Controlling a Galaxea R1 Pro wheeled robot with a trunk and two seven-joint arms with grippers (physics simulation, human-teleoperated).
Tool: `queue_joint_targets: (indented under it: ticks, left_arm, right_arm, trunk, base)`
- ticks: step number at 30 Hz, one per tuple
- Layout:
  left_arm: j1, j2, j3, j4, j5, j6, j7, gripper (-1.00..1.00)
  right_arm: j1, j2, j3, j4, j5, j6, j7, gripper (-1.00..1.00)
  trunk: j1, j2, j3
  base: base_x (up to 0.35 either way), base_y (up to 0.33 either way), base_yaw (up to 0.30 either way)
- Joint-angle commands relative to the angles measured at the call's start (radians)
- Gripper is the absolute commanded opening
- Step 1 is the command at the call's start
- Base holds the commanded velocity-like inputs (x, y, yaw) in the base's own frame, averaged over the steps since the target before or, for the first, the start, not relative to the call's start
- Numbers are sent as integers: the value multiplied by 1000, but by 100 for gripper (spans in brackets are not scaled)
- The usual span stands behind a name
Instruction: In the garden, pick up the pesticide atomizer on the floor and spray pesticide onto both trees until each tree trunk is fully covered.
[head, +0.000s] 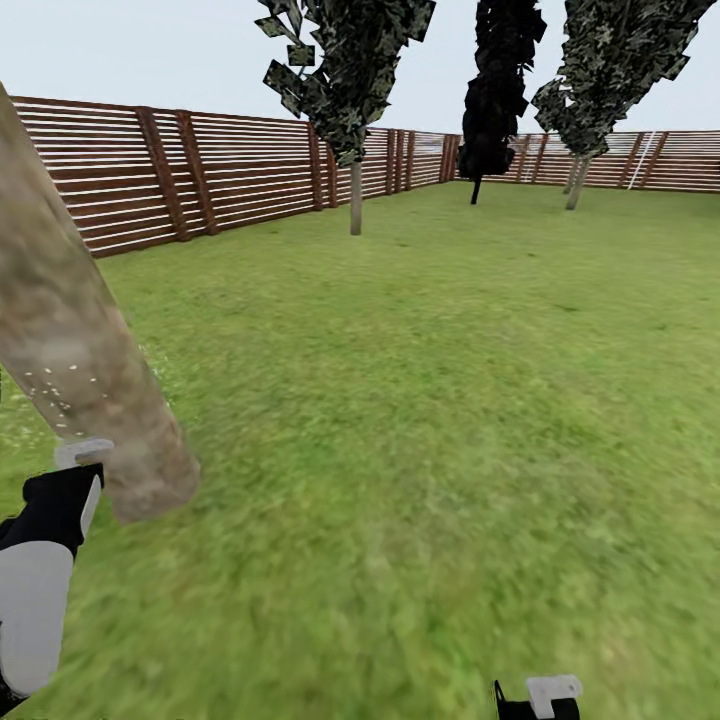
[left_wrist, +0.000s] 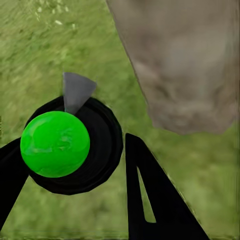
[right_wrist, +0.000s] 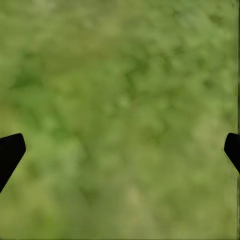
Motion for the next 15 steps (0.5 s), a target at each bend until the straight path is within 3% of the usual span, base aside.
queue_joint_targets:
  ticks: [1,3,6,9,13,15]
  left_arm:
    - [15,-1,2,-6,-5,4,0,-100]
    - [39,-2,1,-2,-3,-19,0,-100]
    - [79,-23,5,47,0,-133,1,-100]
    - [82,-27,5,62,1,-142,1,-100]
    - [83,-38,6,65,-4,-146,5,-100]
    - [84,-34,54,65,-4,-150,5,-100]
  right_arm:
    - [-1,0,-4,1,10,-3,-4,100]
    - [-1,1,-3,3,11,-2,-4,100]
    - [-1,2,-3,3,12,-2,-4,100]
    - [-1,2,-3,3,12,-3,-4,100]
    - [-1,1,-3,3,12,-3,-4,100]
    - [-1,1,-3,3,13,-3,-4,100]
  trunk:
    - [0,0,-1]
    - [0,0,-1]
    - [0,0,-1]
    - [0,0,-1]
    - [0,0,-1]
    - [0,0,-1]
  base:
    - [3,-269,185]
    - [1,-269,245]
    - [89,-264,270]
    - [177,-241,237]
    - [194,-232,26]
    - [200,-229,2]
